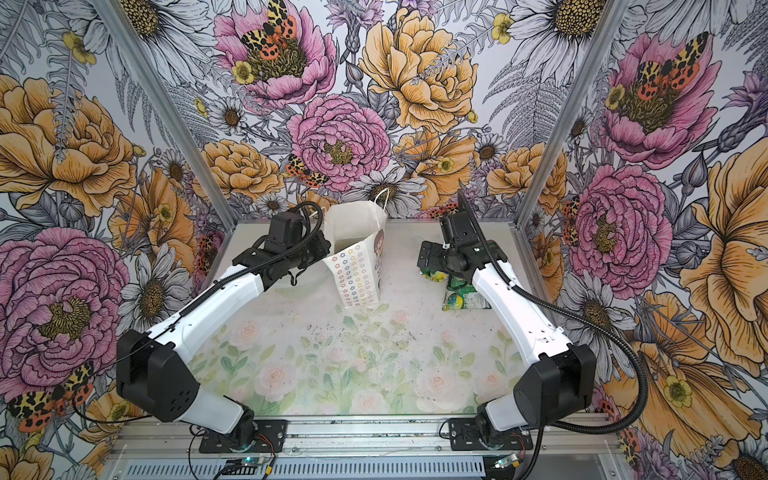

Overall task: Place the snacks into the paper bag
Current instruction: 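Move the right gripper back to the remaining candy packets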

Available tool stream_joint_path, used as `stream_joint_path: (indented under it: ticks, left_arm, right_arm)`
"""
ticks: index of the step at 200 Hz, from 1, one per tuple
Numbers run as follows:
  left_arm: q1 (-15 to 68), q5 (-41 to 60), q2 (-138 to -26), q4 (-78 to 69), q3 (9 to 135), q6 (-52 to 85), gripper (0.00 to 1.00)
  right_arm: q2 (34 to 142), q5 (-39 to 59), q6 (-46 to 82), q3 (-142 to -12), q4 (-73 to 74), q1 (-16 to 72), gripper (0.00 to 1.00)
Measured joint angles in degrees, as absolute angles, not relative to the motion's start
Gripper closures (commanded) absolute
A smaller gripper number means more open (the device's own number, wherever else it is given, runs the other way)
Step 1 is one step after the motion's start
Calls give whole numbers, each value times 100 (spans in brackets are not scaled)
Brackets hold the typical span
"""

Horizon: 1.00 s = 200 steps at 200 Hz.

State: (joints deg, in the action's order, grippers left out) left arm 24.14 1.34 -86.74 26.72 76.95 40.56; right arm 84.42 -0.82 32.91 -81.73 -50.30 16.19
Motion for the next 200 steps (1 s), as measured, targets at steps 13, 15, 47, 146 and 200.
stream_joint_path:
  ticks: [13, 15, 47, 146, 200]
  left_arm:
    - [2414, 134, -8674, 2672, 7693, 4056, 100]
    - [2414, 134, -8674, 2672, 7693, 4056, 100]
    - [2414, 132, -8674, 2672, 7690, 4056, 100]
    - [2414, 132, -8674, 2668, 7682, 4058, 100]
    - [2414, 132, -8674, 2665, 7682, 4056, 100]
  right_arm:
    - [8621, -86, 3446, -8176, -5033, 1529, 0]
    - [8650, -89, 3479, -8176, -5028, 1516, 0]
    - [9150, -185, 3929, -8182, -5033, 1369, 0]
    - [10200, -751, 5013, -9181, -4982, 1164, 0]
    - [11002, -742, 5413, -9454, -4932, 926, 0]
